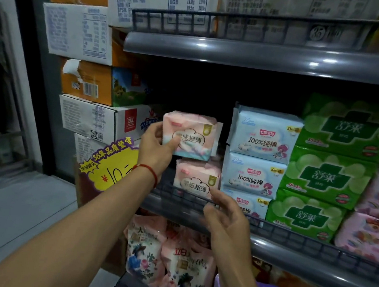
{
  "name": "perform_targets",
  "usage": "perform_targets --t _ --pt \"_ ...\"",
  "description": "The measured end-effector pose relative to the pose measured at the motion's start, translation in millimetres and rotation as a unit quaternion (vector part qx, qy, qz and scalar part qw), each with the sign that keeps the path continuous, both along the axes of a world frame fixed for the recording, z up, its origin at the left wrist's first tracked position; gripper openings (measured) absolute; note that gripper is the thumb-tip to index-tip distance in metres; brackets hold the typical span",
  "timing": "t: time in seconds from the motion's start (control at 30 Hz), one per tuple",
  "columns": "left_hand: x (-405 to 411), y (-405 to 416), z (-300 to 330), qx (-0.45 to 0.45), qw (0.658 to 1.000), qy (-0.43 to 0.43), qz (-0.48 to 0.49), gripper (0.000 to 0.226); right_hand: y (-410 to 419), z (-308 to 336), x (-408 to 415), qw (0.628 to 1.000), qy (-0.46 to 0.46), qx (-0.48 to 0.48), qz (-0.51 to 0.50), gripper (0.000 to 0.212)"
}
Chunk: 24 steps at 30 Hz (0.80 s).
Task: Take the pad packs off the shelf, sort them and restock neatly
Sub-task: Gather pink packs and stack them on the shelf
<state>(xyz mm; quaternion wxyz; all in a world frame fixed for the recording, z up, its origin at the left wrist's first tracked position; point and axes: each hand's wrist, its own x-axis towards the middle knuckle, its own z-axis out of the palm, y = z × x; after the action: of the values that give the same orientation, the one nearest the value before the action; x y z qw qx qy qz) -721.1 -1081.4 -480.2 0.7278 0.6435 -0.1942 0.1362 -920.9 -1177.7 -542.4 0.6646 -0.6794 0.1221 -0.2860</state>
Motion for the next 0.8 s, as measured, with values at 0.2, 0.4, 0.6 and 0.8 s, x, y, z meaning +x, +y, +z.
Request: perform_targets --t 0.2,0.4,0.6,0.8 --pt "26 -31 0 0.175 0.98 0.047 -0.081 0.047 -7 -6 4 0.999 0.036 0.008 -0.034 0.032" --pt "31 -32 3 0.185 0.973 0.078 -0.111 0.073 -15 -4 4 0.998 0.037 0.008 -0.05 0.03" --pt "30 -25 0 0.169 0.973 0.111 -0.108 0.082 -14 -4 -3 0.997 0.048 -0.001 -0.058 0.033" --pt "-52 7 -15 0.214 0.97 -0.022 0.116 0.047 -22 0 -26 0.995 0.055 -0.042 -0.069 0.03"
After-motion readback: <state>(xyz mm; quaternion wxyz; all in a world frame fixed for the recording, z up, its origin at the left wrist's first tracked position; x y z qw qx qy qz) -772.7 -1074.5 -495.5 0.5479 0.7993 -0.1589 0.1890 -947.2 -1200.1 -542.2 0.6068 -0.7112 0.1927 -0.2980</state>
